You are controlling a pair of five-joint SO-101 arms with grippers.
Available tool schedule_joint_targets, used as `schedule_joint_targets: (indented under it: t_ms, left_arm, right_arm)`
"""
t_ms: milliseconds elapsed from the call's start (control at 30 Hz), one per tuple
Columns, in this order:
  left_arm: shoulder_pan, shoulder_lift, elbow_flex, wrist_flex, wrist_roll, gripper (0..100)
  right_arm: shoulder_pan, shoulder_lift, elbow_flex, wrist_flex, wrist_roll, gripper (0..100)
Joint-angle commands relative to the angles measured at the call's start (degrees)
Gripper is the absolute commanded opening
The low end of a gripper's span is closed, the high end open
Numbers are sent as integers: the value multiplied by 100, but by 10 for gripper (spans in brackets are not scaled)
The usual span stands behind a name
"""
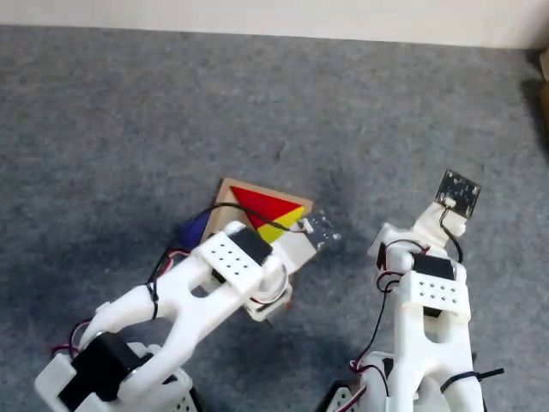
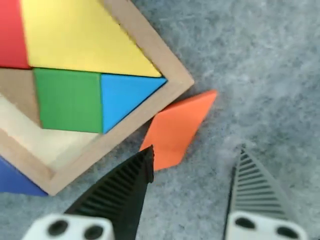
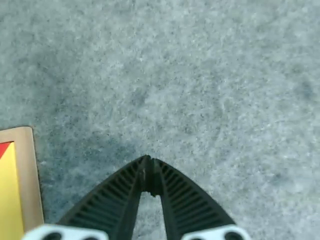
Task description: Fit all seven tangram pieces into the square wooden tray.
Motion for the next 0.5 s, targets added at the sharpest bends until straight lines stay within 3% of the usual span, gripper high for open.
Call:
schedule_joint_targets:
  t_ms: [0, 200, 467]
  left_arm:
    - [13, 409, -145, -193, 53, 242]
    - [-136, 1490, -822, 0, 53, 238]
    - [-136, 1604, -884, 18, 53, 184]
  right_arm:
    - [57, -198, -48, -110, -62, 4]
    - [57, -189, -48, -110, -53, 4]
    - [57, -189, -48, -110, -44, 4]
